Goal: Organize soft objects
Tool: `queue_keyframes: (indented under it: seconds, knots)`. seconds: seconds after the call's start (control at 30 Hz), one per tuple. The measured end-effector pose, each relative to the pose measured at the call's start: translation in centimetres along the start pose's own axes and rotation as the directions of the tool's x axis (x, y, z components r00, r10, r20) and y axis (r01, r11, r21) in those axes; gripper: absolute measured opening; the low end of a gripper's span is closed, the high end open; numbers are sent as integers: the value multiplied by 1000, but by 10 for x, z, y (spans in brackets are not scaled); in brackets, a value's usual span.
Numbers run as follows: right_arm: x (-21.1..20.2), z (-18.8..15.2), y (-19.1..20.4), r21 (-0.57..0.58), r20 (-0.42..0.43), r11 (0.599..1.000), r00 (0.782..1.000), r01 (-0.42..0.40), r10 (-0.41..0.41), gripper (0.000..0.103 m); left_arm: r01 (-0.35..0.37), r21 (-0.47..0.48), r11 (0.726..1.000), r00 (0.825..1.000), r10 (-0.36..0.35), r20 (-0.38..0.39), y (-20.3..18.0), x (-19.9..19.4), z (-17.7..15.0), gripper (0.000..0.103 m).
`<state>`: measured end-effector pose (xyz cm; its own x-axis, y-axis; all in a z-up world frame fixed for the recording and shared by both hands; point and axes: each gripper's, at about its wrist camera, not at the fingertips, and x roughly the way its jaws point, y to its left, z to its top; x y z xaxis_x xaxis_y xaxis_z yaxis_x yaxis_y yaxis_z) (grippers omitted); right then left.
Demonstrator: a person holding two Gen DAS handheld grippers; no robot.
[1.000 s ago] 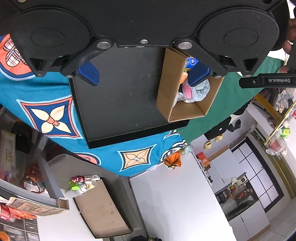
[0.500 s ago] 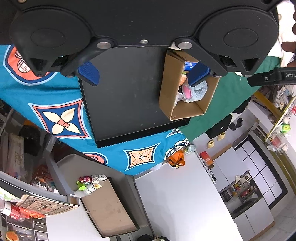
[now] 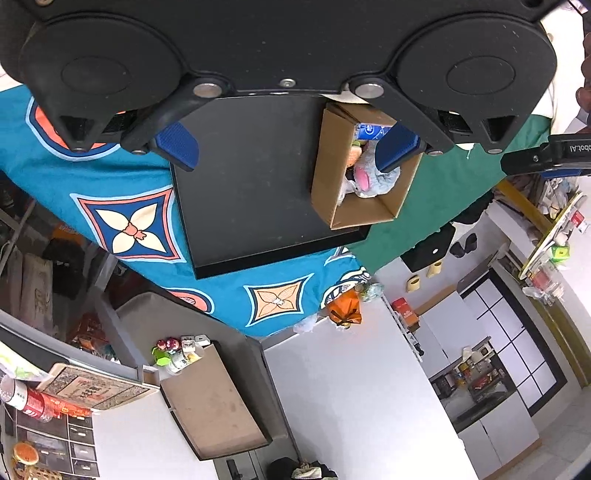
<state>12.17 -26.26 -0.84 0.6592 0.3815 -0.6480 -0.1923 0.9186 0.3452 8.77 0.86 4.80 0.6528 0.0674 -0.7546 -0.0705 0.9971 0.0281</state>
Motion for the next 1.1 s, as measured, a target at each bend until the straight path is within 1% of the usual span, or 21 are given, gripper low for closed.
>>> queue_keyframes:
  seconds: [0.13,0.33,0.47,0.6,0.67,0.77,0.87,1.1]
  knots:
    - [-4,4,1,21,-6,1000,1000,-7,7,103,5,-25,1000,1000,-5,0,5,-5,0,103]
    - [-7,5,6,2,-25,1000,1000,5,-5,103,-20,-45,999,1000,20,12,13,-9,-1,103]
    - [-11,6,12,-14,-37,1000,999,1,-1,103,-30,-35,999,999,31,9,15,-11,-2,103]
    - [-12,6,19,-44,-46,999,999,-9,7,103,-23,-27,999,1000,23,9,16,-13,-3,103]
    - [-13,7,20,-40,-42,999,999,-7,5,103,-26,-22,999,1000,26,12,15,-13,-4,103]
    - [-12,6,18,-21,-55,1000,998,-6,5,103,-3,-6,1000,1000,3,14,13,-13,-5,103]
    - [-13,4,16,-28,-63,1000,998,7,-8,103,6,19,1000,1000,-6,11,10,-11,-7,103]
    - [-16,5,10,-19,-59,1000,998,24,-25,103,29,13,999,1000,-29,-1,13,-2,-12,103]
